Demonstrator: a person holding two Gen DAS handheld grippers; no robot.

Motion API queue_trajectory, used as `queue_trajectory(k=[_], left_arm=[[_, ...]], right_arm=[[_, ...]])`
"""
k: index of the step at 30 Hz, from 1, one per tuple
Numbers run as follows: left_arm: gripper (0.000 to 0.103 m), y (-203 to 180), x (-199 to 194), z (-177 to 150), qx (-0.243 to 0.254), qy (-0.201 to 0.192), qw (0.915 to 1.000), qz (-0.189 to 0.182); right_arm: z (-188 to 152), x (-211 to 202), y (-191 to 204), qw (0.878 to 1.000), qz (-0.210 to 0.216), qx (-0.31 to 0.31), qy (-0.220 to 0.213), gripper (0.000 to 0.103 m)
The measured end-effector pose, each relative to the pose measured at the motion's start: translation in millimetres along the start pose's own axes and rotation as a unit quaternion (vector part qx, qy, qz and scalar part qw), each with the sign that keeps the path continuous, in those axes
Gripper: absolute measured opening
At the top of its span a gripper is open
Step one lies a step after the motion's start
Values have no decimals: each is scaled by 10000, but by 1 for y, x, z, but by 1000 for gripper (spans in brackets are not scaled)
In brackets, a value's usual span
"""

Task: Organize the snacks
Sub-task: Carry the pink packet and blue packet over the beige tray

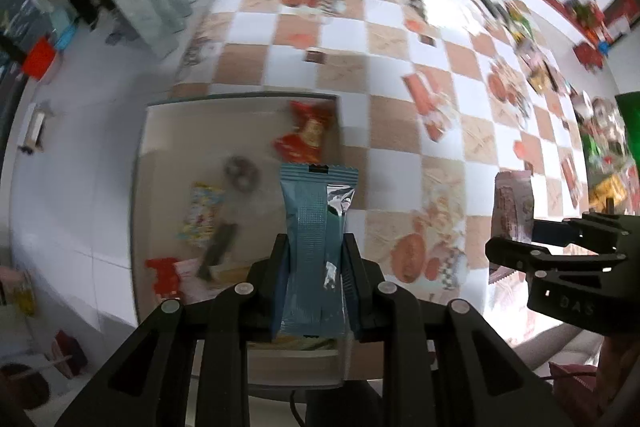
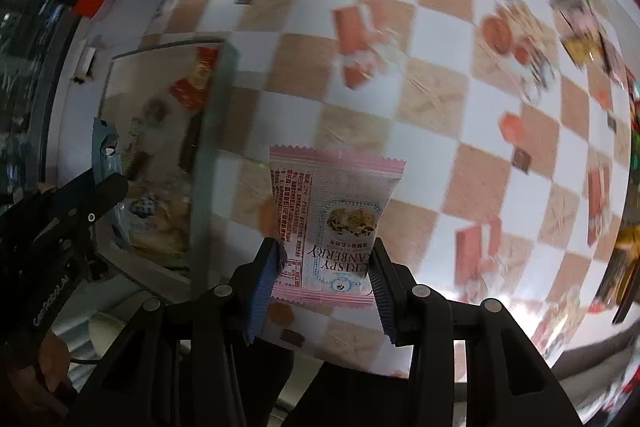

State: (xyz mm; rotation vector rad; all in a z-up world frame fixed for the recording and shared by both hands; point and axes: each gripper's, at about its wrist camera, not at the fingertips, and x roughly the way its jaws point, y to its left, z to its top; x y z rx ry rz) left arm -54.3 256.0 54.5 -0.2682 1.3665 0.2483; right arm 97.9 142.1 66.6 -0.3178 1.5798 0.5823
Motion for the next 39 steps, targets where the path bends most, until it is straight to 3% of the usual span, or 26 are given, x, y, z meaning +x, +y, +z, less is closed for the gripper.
queue_trajectory(k=[15, 30, 39], left_arm=[[27, 74, -6, -2, -562, -116, 9982, 150], [27, 116, -2, -7, -796, -29, 9966, 213], [27, 121, 3, -6, -771, 43, 9969, 176]], right_arm=[[32, 23, 96, 9965, -57, -829, 29, 47], [49, 40, 143, 9935, -51, -1122, 159, 47], [56, 46, 154, 9930, -43, -1160, 213, 47]])
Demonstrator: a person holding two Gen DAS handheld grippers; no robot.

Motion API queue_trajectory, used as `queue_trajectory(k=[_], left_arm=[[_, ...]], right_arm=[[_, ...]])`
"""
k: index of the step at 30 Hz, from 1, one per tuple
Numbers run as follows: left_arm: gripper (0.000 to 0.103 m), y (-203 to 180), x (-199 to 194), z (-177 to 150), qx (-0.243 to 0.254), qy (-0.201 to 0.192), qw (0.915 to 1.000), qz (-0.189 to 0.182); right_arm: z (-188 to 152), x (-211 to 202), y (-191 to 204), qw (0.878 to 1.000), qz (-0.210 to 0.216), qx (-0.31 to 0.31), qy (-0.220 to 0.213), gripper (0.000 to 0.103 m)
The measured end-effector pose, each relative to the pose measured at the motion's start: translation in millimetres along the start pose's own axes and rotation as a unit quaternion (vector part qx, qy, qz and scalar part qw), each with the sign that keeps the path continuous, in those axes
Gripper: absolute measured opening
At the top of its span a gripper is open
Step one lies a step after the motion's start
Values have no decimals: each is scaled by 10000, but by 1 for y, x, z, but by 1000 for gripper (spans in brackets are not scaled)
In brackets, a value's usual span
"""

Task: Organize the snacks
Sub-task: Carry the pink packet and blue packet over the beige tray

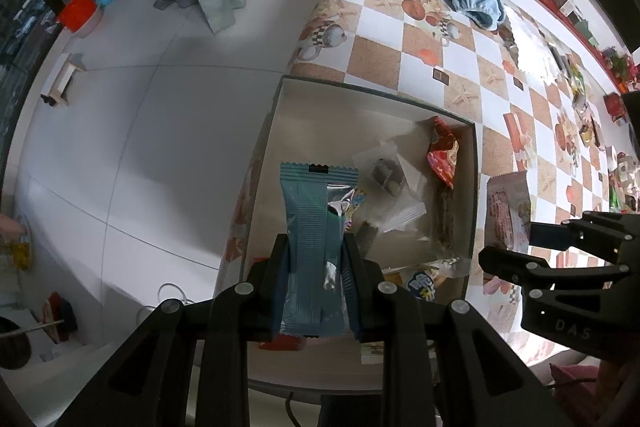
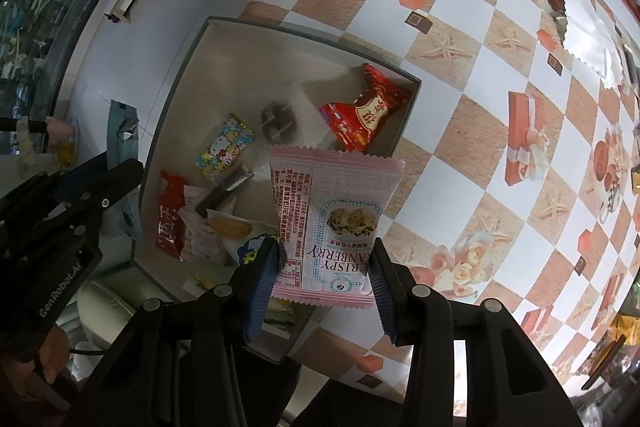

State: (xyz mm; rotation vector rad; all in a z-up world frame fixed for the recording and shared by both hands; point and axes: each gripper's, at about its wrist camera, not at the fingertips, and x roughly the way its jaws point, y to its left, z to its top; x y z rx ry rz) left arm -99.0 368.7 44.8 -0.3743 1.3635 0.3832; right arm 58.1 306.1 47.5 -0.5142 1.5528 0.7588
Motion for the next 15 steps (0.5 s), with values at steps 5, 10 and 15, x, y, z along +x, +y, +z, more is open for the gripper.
queue_trajectory(k=[5, 10, 15], left_arm=[[27, 1, 2, 1, -12, -19, 10000, -24], [27, 6, 10, -2, -128, 98, 9999, -19], [27, 9, 19, -4, -192, 262, 9995, 3]], right_arm=[[4, 1, 3, 10000, -18, -32, -15, 47], [9, 2, 5, 10000, 52, 9, -17, 47], [20, 10, 6, 9993, 304, 225, 43, 47]])
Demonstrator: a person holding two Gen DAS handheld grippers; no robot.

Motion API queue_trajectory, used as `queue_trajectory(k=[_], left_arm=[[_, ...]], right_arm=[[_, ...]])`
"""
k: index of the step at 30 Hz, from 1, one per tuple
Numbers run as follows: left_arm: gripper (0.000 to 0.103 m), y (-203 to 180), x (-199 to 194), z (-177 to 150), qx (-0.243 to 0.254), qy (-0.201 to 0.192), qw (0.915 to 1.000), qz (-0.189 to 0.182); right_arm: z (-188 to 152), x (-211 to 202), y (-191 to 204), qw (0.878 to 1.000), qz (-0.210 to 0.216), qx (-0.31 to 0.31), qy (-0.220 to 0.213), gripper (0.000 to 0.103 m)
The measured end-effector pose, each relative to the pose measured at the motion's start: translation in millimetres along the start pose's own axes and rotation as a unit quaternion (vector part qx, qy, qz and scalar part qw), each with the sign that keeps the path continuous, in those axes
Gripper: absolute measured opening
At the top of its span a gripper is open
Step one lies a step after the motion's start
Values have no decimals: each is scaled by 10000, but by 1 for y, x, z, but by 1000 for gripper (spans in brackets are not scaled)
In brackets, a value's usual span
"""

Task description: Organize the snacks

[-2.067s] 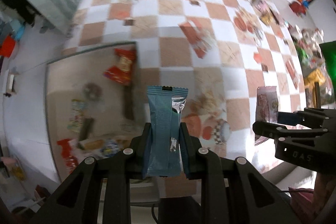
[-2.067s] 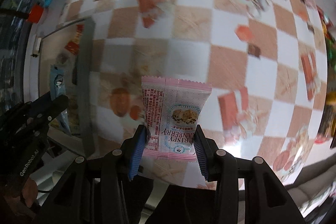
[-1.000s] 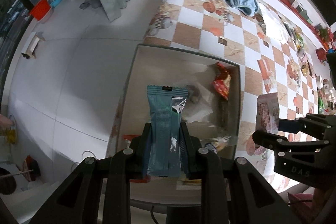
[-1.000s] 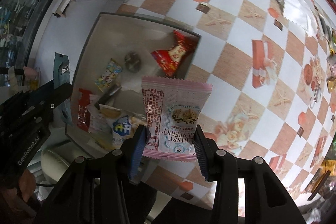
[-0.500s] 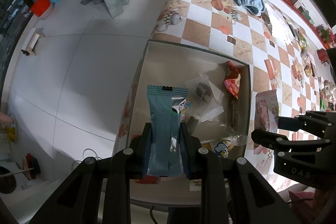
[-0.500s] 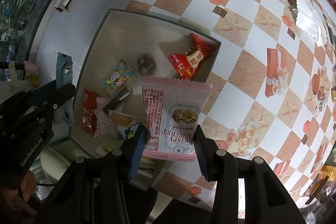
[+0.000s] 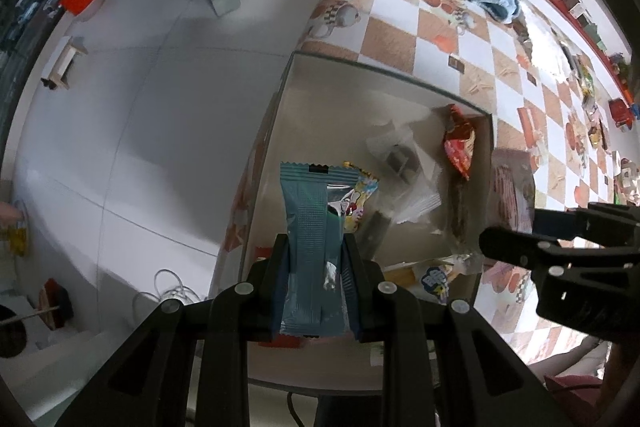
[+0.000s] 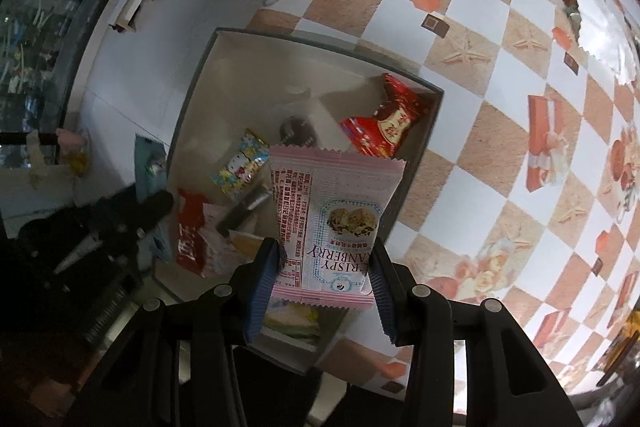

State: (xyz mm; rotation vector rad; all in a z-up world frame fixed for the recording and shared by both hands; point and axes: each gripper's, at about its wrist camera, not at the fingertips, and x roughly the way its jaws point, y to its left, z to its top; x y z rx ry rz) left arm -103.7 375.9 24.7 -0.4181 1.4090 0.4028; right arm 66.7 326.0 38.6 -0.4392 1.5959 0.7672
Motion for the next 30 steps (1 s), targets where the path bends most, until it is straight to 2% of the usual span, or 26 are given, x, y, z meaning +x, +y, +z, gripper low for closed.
queue_trajectory(k=[9, 12, 14, 15, 18, 19, 20, 22, 23, 24, 25, 27, 30], left_arm=[[28, -8, 10, -1, 115, 124, 9999, -17], [39, -10, 8, -3, 126, 85, 9999, -18], [57, -10, 5, -3, 102, 23, 9999, -2], [59, -9, 3, -4, 94, -21, 9999, 62], [68, -5, 0, -4, 28, -64, 9999, 81], [75, -3, -1, -4, -12, -82, 9999, 83], [80, -2, -3, -5, -40, -120, 9999, 98], [81, 0, -7, -7, -53, -151, 9998, 97], [81, 0, -7, -7, -43, -124, 9999, 61], [81, 1, -8, -8, -50, -101, 9999, 30], [83, 0, -9, -9, -45, -90, 9999, 30], [91, 1, -12, -12, -32, -116, 9999, 73], [94, 2, -15, -16, -79, -121, 9999, 95]], right_arm=[[9, 15, 15, 9998, -2, -126, 177, 47], [9, 16, 14, 9997, 9, -144, 211, 49], [9, 15, 12, 9997, 5, -120, 203, 50], [8, 14, 10, 9997, 16, -107, 200, 51], [7, 11, 5, 9999, -45, -27, 138, 65], [6, 9, 4, 9999, -34, 0, 123, 69], [5, 8, 1, 9999, 5, 50, 107, 69], [3, 4, -2, 9999, 21, 110, 89, 69], [2, 3, -3, 9999, 8, 123, 79, 77], [1, 1, -5, 9999, -6, 134, 72, 93], [-1, -2, -9, 9999, -5, 140, 48, 99], [-4, -7, -10, 9999, 48, 154, 8, 102], [-5, -11, -9, 9998, 30, 172, 59, 102]])
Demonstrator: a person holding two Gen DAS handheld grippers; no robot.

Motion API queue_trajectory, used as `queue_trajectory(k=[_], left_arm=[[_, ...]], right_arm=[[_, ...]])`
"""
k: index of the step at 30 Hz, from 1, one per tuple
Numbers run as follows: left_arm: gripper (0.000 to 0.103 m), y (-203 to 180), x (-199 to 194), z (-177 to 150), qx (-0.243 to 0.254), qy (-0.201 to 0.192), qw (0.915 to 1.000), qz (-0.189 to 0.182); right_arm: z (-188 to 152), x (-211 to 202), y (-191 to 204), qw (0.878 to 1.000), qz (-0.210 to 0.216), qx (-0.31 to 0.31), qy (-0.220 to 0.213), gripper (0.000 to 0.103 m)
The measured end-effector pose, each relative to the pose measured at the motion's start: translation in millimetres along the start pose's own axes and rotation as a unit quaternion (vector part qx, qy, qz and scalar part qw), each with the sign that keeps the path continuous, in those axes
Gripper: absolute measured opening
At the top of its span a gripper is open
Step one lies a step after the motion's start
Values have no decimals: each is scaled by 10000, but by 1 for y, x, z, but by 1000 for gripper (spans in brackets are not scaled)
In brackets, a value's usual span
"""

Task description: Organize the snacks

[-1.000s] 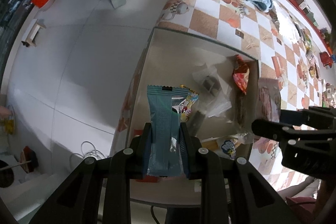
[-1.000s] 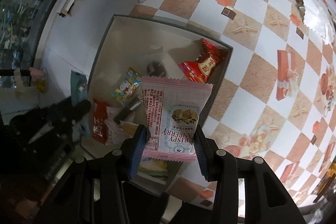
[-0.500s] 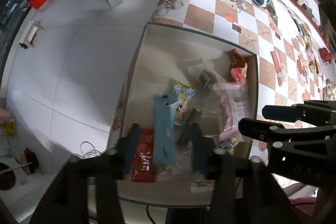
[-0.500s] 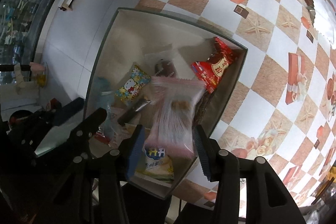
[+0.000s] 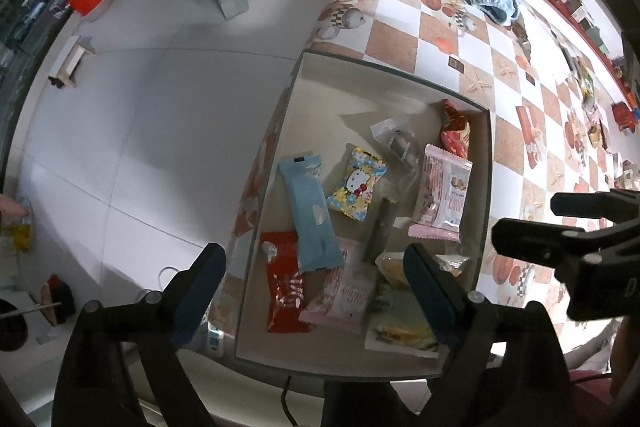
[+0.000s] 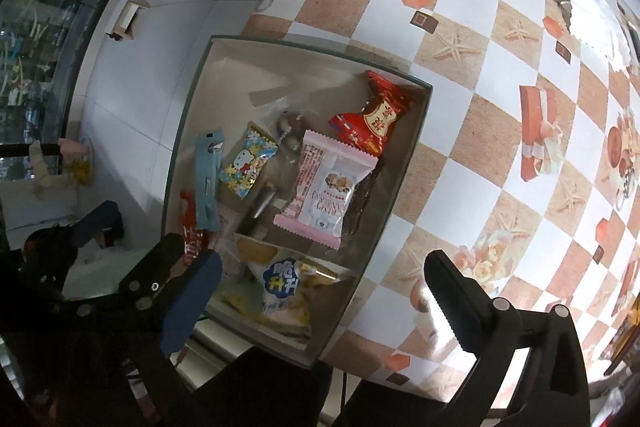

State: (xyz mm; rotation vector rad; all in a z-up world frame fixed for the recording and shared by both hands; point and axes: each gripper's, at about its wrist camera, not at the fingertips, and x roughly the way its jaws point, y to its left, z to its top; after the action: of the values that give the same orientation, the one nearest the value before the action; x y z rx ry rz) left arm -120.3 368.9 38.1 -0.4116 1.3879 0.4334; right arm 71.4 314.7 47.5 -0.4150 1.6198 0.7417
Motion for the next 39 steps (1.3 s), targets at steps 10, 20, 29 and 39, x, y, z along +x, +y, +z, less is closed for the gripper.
queue_trajectory(k=[10, 20, 29, 39], left_arm=[[103, -8, -22, -17, 280, -120, 9995, -26], [103, -23, -25, -23, 486, -136, 9985, 194], [103, -25, -24, -25, 507, -93, 9984, 223], [103, -19, -16, -28, 508, 71, 9984, 240]], right_arm=[[-15, -10, 1, 9996, -217, -19, 152, 102], [-29, -11, 8, 9985, -487, -205, 150, 102], [-34, -14, 3, 9990, -441, -62, 86, 102], [-38, -15, 2, 9993, -366, 57, 43, 102]])
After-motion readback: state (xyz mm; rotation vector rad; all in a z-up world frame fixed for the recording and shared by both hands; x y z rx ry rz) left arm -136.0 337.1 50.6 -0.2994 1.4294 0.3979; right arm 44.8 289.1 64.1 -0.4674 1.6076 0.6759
